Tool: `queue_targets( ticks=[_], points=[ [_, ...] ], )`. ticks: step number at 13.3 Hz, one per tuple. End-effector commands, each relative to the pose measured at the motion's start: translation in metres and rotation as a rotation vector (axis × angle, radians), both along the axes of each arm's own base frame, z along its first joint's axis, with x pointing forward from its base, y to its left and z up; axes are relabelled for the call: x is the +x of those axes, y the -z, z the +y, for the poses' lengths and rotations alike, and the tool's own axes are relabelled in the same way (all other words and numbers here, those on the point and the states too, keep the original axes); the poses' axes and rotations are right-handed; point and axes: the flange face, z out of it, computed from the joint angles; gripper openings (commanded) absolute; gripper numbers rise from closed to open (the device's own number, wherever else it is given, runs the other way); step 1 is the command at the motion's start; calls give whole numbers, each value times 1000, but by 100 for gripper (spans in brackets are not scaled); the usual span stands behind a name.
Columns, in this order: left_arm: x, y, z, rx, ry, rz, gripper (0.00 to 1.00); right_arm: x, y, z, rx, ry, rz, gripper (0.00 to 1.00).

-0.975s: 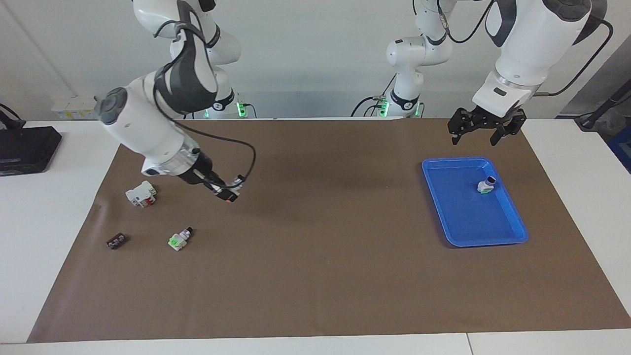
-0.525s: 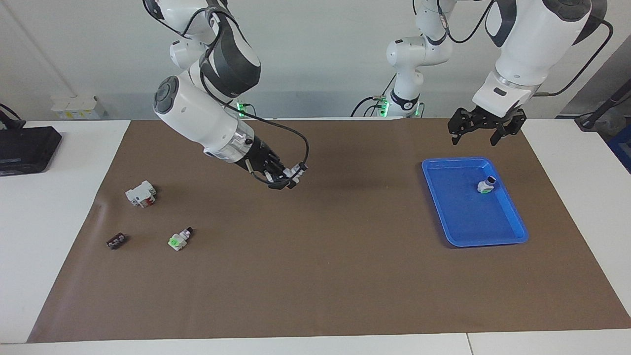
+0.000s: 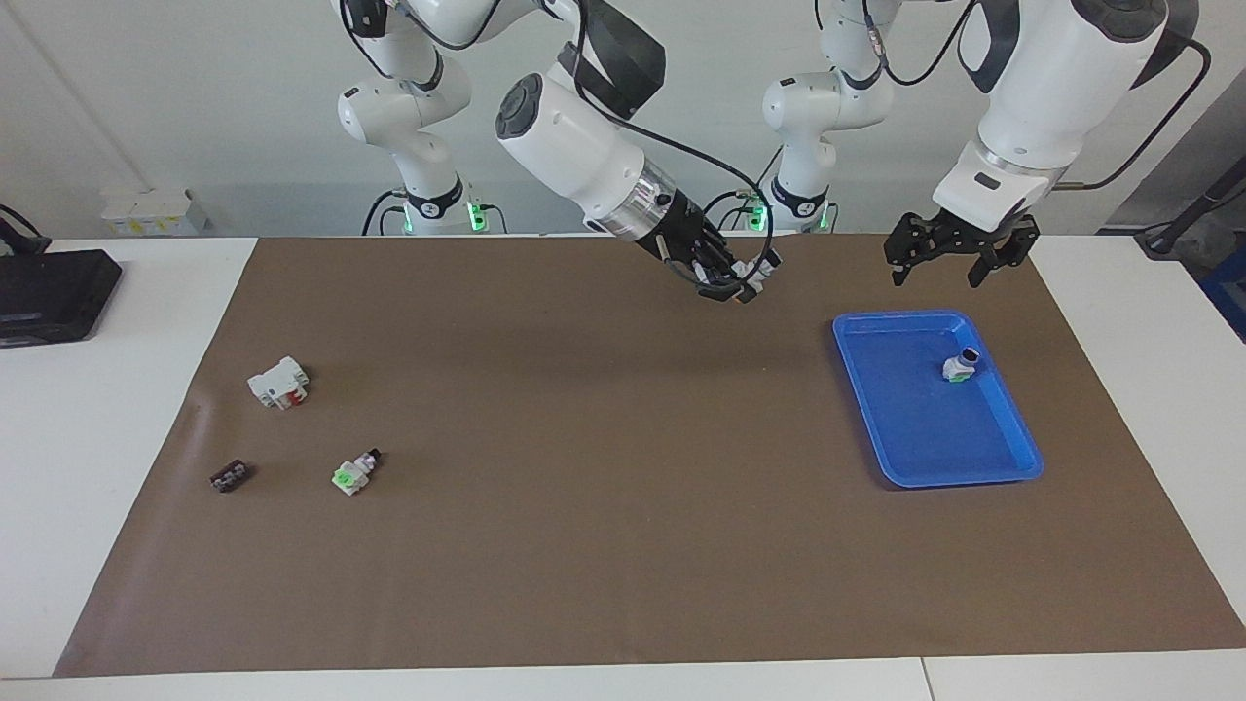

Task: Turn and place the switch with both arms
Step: 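Lift the silver switch with the right gripper and carry it toward the tray, then move the left gripper from the tray toward the switch in the right gripper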

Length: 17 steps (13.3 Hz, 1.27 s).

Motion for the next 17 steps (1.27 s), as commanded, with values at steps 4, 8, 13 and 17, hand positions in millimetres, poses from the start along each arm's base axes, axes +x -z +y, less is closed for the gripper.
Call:
queue_targets(
  ticks=[4,8,13,17],
  points=[
    [-6,-2,4,16,2,-20,100,6,-6,-2,1,55,-30,0],
    [-7,-3,-6,2,15,-26,100,5,-3,-1,-1,53,-27,0],
    [-6,-6,-6,-256,-50,12,100,5,-4,-2,0,53,-30,0],
    [-7,-12,-20,-431,-210,62,96,5,-4,-2,0,52,-31,0]
  ],
)
